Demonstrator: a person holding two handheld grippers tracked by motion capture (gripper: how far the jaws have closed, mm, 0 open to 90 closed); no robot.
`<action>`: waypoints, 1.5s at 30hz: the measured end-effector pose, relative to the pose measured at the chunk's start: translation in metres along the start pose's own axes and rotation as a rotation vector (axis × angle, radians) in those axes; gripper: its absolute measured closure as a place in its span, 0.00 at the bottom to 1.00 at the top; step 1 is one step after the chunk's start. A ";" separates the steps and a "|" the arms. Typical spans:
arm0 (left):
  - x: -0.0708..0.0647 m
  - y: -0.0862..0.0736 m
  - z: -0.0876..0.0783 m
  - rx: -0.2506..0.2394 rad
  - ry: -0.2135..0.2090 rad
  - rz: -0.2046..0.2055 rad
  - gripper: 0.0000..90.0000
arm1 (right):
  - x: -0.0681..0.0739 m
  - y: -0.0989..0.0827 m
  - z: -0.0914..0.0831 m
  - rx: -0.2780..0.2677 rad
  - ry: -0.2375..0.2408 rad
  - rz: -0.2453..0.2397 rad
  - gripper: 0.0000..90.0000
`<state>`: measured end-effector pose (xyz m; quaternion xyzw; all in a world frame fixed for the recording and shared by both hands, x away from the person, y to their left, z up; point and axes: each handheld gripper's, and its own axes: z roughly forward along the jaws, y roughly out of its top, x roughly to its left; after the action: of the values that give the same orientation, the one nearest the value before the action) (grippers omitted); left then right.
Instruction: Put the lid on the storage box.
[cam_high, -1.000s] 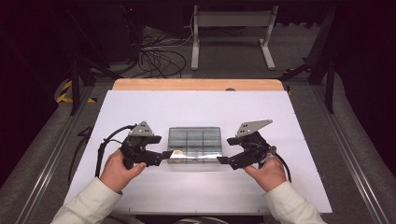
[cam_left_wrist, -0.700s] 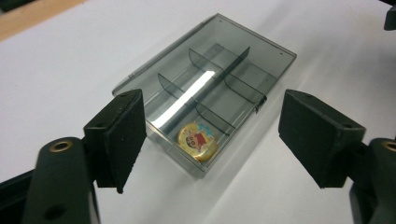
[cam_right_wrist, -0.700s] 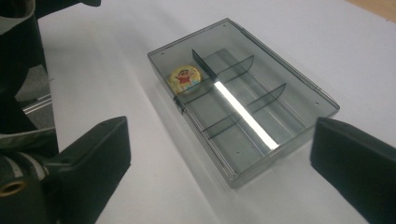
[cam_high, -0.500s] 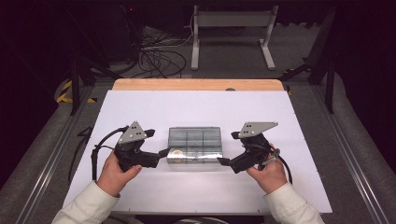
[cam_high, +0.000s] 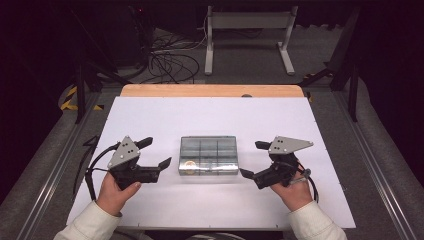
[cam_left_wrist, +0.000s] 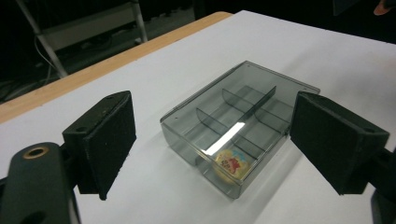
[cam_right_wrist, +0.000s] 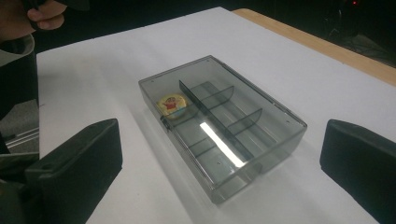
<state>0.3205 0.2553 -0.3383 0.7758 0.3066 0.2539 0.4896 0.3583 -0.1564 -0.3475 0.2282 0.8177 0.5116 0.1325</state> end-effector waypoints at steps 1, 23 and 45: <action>0.000 -0.002 -0.001 -0.006 0.004 0.000 0.17 | -0.001 -0.002 -0.001 -0.002 -0.005 0.002 0.00; 0.005 -0.053 0.006 0.024 -0.010 -0.053 0.16 | -0.012 -0.047 -0.006 0.003 -0.048 0.065 0.00; 0.008 -0.084 0.016 0.102 -0.017 -0.056 0.16 | -0.017 -0.078 0.002 0.070 -0.036 0.105 0.00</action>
<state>0.3178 0.2790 -0.4211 0.7930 0.3365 0.2173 0.4590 0.3547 -0.1929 -0.4187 0.2844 0.8194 0.4850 0.1121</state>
